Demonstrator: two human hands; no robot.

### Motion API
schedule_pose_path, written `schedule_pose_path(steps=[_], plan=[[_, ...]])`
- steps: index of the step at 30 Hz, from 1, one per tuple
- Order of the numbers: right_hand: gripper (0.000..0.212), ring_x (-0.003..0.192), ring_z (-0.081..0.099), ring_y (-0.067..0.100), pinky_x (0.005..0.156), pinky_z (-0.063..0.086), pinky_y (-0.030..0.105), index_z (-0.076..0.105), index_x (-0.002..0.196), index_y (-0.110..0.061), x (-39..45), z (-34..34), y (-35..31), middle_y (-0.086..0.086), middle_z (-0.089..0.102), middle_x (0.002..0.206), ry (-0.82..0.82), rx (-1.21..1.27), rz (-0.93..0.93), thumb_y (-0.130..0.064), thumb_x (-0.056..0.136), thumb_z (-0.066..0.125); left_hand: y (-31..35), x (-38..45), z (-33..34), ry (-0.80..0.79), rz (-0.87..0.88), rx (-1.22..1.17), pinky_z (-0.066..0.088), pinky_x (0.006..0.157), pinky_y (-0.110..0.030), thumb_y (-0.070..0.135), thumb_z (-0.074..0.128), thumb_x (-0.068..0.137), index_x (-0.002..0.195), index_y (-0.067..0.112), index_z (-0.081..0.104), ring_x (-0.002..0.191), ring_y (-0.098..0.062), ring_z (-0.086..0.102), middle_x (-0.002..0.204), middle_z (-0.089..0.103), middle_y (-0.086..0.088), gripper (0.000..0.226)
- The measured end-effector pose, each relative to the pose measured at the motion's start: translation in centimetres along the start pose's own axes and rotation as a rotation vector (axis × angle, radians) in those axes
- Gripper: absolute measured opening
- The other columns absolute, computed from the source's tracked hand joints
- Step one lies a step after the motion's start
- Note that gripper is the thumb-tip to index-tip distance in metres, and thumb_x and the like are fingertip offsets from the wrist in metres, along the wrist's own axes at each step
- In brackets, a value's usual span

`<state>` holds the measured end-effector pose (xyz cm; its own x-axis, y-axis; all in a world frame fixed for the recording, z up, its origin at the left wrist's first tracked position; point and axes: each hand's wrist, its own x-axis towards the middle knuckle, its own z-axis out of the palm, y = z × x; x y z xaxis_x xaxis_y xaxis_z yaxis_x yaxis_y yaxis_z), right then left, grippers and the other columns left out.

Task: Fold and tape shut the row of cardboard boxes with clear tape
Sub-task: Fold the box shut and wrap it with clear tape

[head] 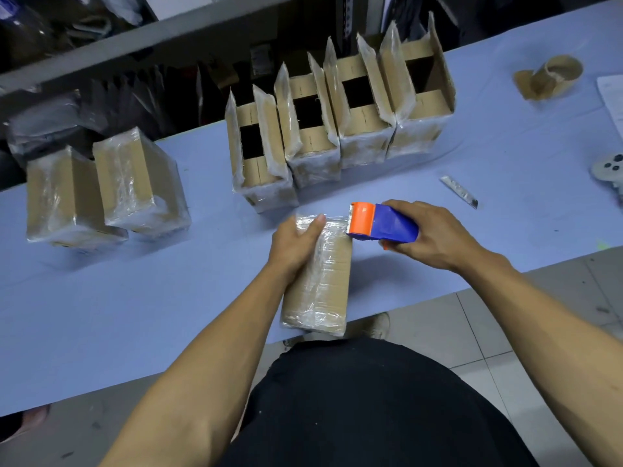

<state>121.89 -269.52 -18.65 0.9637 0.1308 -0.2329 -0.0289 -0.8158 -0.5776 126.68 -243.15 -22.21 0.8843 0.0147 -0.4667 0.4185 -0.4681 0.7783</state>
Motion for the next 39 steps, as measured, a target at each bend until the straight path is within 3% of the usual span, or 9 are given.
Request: schedule_pose_path(steps=[6, 12, 18, 23, 27, 30, 32, 36, 39], plan=[[0.057, 0.094, 0.058, 0.022, 0.067, 0.039, 0.029, 0.051, 0.13, -0.035, -1.8, -1.8, 3.0, -0.002, 0.063, 0.1, -0.018, -0.138, 0.096, -0.038, 0.078, 0.075, -0.2, 0.3, 0.2, 0.009, -0.024, -0.06, 0.06, 0.084, -0.042, 0.059, 0.072, 0.082, 0.085, 0.02, 0.069, 0.082, -0.015, 0.074, 0.086, 0.077, 0.004, 0.039], [0.041, 0.071, 0.043, 0.028, 0.064, 0.03, 0.032, 0.057, 0.111, -0.018, 1.6, -0.1, -3.2, 0.005, 0.044, 0.079, 0.014, -0.553, 0.074, -0.017, 0.072, 0.064, 0.4, -0.1, 0.3, 0.021, -0.036, -0.042, 0.06, 0.079, -0.04, 0.068, 0.07, 0.07, 0.084, 0.022, 0.069, 0.08, -0.015, 0.074, 0.083, 0.077, 0.006, 0.048], [0.035, 0.092, 0.058, 0.032, 0.071, 0.029, 0.034, 0.056, 0.111, -0.012, 2.7, 2.8, -6.8, 0.011, 0.061, 0.102, -0.047, -0.709, 0.162, -0.013, 0.077, 0.064, 0.3, -0.6, 0.6, 0.046, -0.024, -0.035, 0.055, 0.067, -0.028, 0.07, 0.07, 0.069, 0.085, 0.025, 0.069, 0.072, -0.002, 0.07, 0.08, 0.075, 0.014, 0.048], [0.074, 0.098, 0.054, 0.036, 0.075, 0.038, 0.039, 0.037, 0.139, -0.007, 2.6, 3.6, -3.6, 0.017, 0.056, 0.111, 0.044, -0.647, 0.295, -0.026, 0.078, 0.074, 0.2, -0.7, -0.2, 0.037, -0.072, -0.06, 0.057, 0.075, -0.033, 0.063, 0.073, 0.077, 0.084, 0.024, 0.068, 0.082, -0.009, 0.071, 0.084, 0.075, 0.011, 0.041], [0.085, 0.114, 0.045, 0.042, 0.089, 0.037, 0.046, 0.01, 0.154, -0.002, 3.4, 6.8, -4.1, 0.027, 0.042, 0.132, -0.012, -0.443, 0.337, -0.017, 0.087, 0.059, -0.4, -1.7, -1.4, -0.004, -0.06, 0.004, 0.047, 0.068, -0.025, 0.061, 0.062, 0.089, 0.098, 0.023, 0.065, 0.087, -0.004, 0.065, 0.096, 0.069, 0.011, 0.039], [0.085, 0.115, 0.044, 0.042, 0.09, 0.036, 0.042, 0.006, 0.156, -0.008, 3.9, 8.9, -4.7, 0.028, 0.04, 0.132, -0.131, -0.306, 0.309, -0.007, 0.088, 0.056, -1.5, -2.1, -2.3, -0.006, -0.058, 0.013, 0.049, 0.076, -0.031, 0.054, 0.055, 0.097, 0.101, 0.021, 0.062, 0.094, -0.011, 0.065, 0.103, 0.068, 0.005, 0.034], [0.078, 0.114, 0.045, 0.041, 0.088, 0.037, 0.038, 0.016, 0.157, -0.015, 3.7, 9.4, -5.1, 0.024, 0.043, 0.126, -0.112, -0.225, 0.299, -0.005, 0.089, 0.054, -1.8, -2.1, -2.4, -0.005, -0.091, -0.034, 0.052, 0.09, -0.038, 0.053, 0.055, 0.097, 0.11, 0.017, 0.062, 0.106, -0.02, 0.065, 0.114, 0.067, 0.0, 0.039], [0.038, 0.116, 0.052, 0.031, 0.096, 0.041, 0.036, 0.061, 0.131, -0.009, 2.8, 9.3, -6.2, 0.017, 0.058, 0.122, 0.283, 0.207, 0.289, -0.007, 0.094, 0.05, -1.8, -2.4, -2.1, 0.059, -0.183, -0.151, 0.047, 0.108, -0.046, 0.057, 0.066, 0.089, 0.141, 0.014, 0.051, 0.127, -0.024, 0.058, 0.142, 0.058, -0.005, 0.07], [0.022, 0.089, 0.059, 0.007, 0.084, 0.045, 0.026, 0.073, 0.095, -0.024, 2.4, 9.2, -8.2, -0.011, 0.07, 0.093, 0.243, 0.641, 0.291, -0.019, 0.096, 0.052, -2.0, -3.0, -2.4, 0.202, -0.184, -0.324, 0.052, 0.103, -0.045, 0.048, 0.075, 0.081, 0.116, 0.023, 0.064, 0.112, -0.018, 0.066, 0.122, 0.068, 0.001, 0.044]])
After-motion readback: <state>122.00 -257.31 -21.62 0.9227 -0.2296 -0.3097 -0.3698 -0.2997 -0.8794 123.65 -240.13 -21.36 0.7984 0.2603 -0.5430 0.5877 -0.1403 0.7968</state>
